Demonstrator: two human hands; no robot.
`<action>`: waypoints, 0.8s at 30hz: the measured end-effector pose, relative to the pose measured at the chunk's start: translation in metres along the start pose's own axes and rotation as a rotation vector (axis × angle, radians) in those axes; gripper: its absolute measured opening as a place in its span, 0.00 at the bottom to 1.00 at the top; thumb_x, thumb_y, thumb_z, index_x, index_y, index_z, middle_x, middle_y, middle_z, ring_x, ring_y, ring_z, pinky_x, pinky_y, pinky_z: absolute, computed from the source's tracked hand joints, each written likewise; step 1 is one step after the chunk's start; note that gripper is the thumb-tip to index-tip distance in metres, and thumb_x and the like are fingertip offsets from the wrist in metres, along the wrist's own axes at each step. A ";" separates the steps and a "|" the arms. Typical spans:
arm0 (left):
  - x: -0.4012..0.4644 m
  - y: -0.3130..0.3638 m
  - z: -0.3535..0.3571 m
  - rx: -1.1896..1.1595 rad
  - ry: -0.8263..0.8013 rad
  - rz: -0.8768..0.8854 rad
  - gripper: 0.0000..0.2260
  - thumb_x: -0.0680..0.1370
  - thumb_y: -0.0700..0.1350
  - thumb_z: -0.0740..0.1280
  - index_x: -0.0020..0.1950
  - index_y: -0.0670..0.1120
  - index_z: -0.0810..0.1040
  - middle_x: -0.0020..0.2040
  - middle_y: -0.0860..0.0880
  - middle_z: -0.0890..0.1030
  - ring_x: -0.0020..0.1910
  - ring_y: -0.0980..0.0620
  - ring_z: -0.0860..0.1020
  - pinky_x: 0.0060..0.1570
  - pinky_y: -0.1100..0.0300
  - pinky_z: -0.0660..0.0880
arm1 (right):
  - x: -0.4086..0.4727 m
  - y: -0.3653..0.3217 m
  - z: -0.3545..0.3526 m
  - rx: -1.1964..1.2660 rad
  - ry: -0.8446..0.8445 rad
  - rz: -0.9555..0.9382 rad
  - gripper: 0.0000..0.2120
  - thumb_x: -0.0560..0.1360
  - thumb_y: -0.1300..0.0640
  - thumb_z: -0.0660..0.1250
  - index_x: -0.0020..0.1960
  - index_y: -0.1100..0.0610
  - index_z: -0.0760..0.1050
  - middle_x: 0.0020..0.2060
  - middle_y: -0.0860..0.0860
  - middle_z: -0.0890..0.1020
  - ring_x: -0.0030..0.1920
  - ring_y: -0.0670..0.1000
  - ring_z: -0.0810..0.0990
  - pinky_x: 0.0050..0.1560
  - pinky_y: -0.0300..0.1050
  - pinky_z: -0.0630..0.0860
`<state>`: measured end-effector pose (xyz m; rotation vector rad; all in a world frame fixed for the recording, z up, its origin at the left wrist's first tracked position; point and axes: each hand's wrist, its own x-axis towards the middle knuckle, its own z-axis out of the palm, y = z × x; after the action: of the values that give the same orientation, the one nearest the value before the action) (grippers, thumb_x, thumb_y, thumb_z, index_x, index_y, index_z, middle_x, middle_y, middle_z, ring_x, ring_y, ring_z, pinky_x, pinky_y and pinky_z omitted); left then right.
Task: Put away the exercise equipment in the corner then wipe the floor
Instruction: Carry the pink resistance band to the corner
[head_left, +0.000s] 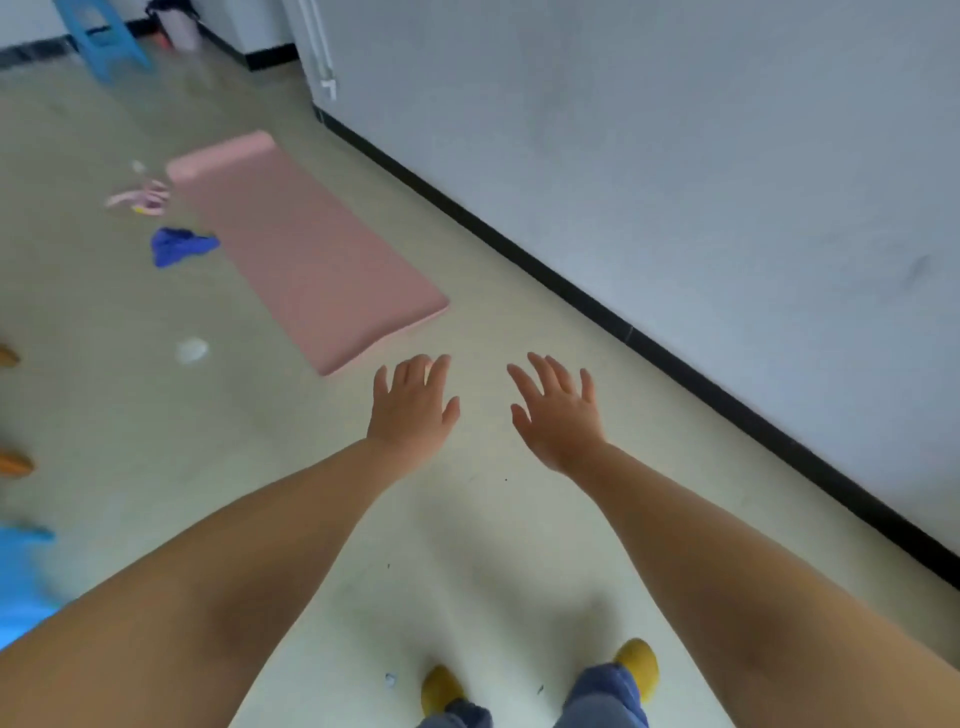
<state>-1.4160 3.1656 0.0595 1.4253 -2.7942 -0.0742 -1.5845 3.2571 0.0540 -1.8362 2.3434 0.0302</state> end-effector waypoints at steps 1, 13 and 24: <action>-0.007 -0.028 -0.003 -0.003 0.010 -0.040 0.25 0.79 0.53 0.57 0.74 0.46 0.60 0.69 0.45 0.68 0.69 0.45 0.65 0.70 0.44 0.57 | 0.012 -0.025 -0.001 -0.006 -0.008 -0.047 0.26 0.82 0.45 0.46 0.78 0.47 0.45 0.78 0.50 0.48 0.77 0.53 0.45 0.75 0.61 0.42; -0.022 -0.243 -0.009 -0.081 0.026 -0.457 0.24 0.82 0.55 0.49 0.76 0.47 0.56 0.71 0.45 0.63 0.71 0.45 0.62 0.72 0.43 0.53 | 0.161 -0.228 -0.009 -0.120 -0.026 -0.455 0.26 0.82 0.46 0.47 0.78 0.48 0.46 0.78 0.51 0.48 0.77 0.52 0.46 0.74 0.59 0.44; 0.109 -0.430 -0.025 -0.063 0.049 -0.649 0.25 0.82 0.56 0.49 0.76 0.47 0.54 0.72 0.45 0.63 0.70 0.46 0.62 0.72 0.44 0.55 | 0.392 -0.364 -0.027 -0.191 -0.011 -0.678 0.25 0.82 0.47 0.48 0.78 0.49 0.48 0.77 0.52 0.50 0.77 0.53 0.49 0.74 0.62 0.46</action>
<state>-1.1313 2.8245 0.0635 2.2037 -2.1517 -0.1219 -1.3262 2.7876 0.0560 -2.6099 1.6392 0.1818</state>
